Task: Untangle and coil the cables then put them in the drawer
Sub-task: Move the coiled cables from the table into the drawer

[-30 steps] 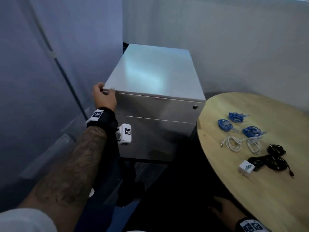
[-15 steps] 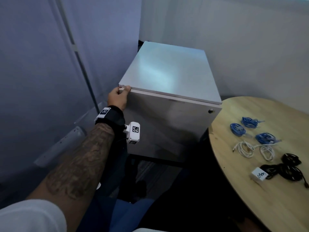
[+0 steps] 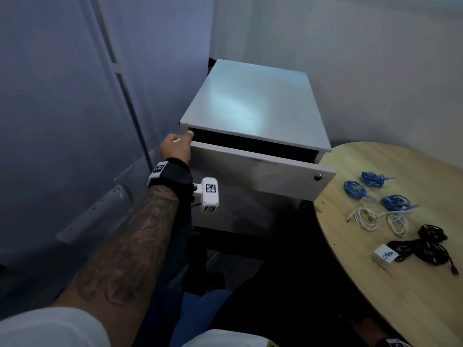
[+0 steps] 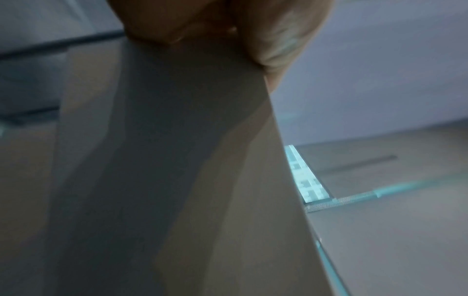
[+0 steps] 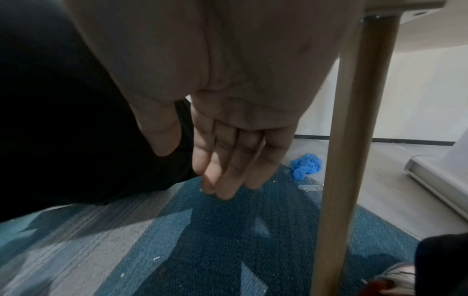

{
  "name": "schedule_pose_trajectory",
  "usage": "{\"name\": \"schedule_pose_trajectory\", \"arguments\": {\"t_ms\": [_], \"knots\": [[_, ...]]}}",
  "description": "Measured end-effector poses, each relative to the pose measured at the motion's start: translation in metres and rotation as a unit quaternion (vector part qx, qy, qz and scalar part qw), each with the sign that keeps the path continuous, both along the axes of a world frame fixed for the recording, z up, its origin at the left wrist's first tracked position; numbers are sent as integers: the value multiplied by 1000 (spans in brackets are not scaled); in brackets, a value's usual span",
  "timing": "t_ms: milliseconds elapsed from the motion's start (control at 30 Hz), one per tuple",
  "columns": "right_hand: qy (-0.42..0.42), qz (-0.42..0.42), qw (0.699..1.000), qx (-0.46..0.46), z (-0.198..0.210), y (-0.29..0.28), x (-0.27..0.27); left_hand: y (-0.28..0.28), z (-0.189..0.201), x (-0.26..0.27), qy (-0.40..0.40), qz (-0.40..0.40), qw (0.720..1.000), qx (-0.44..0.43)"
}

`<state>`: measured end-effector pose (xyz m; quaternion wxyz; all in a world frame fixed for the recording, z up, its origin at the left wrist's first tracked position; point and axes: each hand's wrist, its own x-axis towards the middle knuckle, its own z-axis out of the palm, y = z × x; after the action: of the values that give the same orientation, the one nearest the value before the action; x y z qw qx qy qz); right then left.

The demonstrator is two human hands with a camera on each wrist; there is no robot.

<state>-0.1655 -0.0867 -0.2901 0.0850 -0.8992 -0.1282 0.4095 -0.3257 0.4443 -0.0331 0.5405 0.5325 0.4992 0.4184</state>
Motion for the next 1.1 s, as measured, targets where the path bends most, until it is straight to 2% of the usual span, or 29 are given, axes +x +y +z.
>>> {"name": "schedule_pose_trajectory", "arguments": {"t_ms": [33,67,100,133,167,200,233,300,333,400,467,500,533,600,667,733,800,900,1000,1033,1100], "knots": [[-18,-33,999,19,26,1,-4,-5,3,-5,49,-2,998,44],[-75,-31,996,38,47,3,-12,-13,10,-9,113,0,987,112],[-40,-82,994,58,58,2,-19,-23,19,-8,169,-6,963,209],[-28,-108,994,20,57,5,-18,-38,31,-2,203,-42,927,312],[-36,-121,992,-2,61,6,-18,-58,44,9,210,-124,895,375],[-8,-137,990,-14,55,8,-17,-81,57,22,211,-229,868,386],[13,-88,995,-34,62,6,-27,-105,68,37,239,-332,833,372],[28,-92,995,-30,50,-5,-29,-145,79,67,355,-469,724,359],[27,-127,992,-5,42,-10,-26,-159,81,79,414,-496,667,372],[19,-115,993,19,24,-23,-16,-178,91,90,493,-508,579,406],[35,-84,995,32,34,-22,-15,-187,101,98,528,-524,518,422],[34,-80,996,28,56,-16,-22,-191,105,102,541,-553,494,396],[30,-75,996,26,49,-21,-19,-196,110,107,551,-588,479,349],[35,-67,997,27,69,-16,-27,-205,116,119,541,-642,480,257],[40,-72,996,31,72,-16,-32,-211,116,138,515,-640,492,287],[29,-81,995,53,56,-22,-28,-216,110,156,507,-620,484,353],[23,-74,996,45,55,-23,-27,-219,95,170,533,-605,459,374],[68,-75,994,35,82,-8,-35,-222,72,176,561,-603,424,378],[103,-86,989,59,82,-4,-31,-225,65,177,550,-638,406,355],[105,-93,988,61,83,-2,-32,-226,66,178,560,-643,392,345],[93,-117,986,70,76,-2,-35,-237,73,183,590,-642,344,348]]}}
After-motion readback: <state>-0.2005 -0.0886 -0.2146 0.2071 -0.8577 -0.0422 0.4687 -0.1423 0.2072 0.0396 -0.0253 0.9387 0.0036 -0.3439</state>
